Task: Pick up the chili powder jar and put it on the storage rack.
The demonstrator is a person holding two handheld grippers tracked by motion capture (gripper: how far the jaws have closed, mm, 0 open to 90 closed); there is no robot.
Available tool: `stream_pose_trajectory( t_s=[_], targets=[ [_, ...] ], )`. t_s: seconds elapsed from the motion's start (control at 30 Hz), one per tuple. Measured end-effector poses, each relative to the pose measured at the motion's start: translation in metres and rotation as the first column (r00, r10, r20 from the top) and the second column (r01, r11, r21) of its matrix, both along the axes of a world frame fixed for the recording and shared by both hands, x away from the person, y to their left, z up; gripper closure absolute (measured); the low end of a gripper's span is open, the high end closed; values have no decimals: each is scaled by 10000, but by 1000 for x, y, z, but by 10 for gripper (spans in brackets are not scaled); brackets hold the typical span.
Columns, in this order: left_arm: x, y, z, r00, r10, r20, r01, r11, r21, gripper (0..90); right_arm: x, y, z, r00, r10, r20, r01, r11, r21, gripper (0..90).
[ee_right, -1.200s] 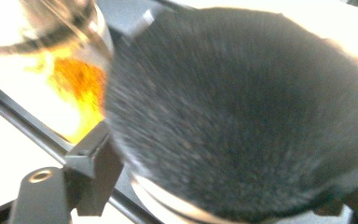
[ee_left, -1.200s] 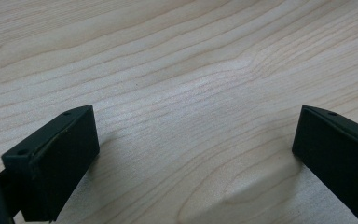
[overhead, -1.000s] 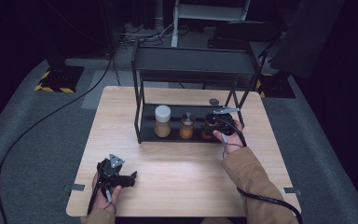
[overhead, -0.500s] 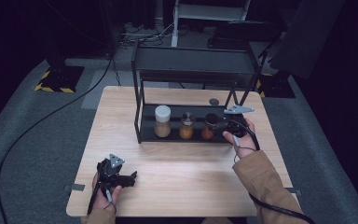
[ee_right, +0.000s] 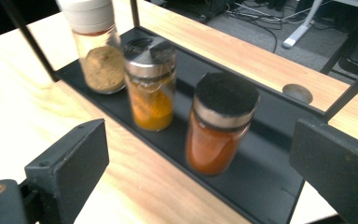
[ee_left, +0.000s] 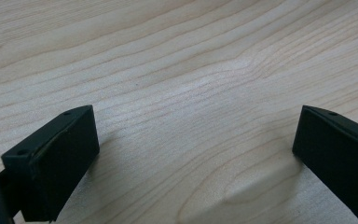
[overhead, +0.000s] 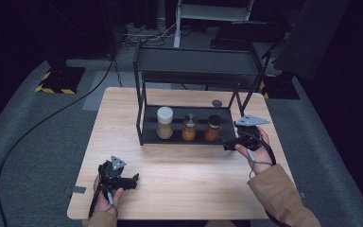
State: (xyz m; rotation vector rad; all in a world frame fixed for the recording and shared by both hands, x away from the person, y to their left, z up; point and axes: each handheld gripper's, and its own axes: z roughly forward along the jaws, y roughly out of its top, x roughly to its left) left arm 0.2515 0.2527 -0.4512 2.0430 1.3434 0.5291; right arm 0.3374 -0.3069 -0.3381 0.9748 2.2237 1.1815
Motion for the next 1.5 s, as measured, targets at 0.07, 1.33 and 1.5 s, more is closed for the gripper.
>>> stream_pose_trajectory(
  t_s=[0.07, 1.33, 1.5],
  targets=[
    [0, 0, 0, 10000, 3, 2, -3, 10000, 1, 1, -4, -3, 0, 9999, 109, -21, -109, 9999, -43, 47],
    [0, 0, 0, 10000, 3, -1, -3, 10000, -10, 1, -44, -36, -58, 9964, 323, -782, -356, 9985, -411, 61],
    [0, 0, 0, 10000, 4, -2, -4, 10000, -12, 1, -42, -41, -69, 9941, 275, -1048, -301, 9993, -234, 54]
  ],
)
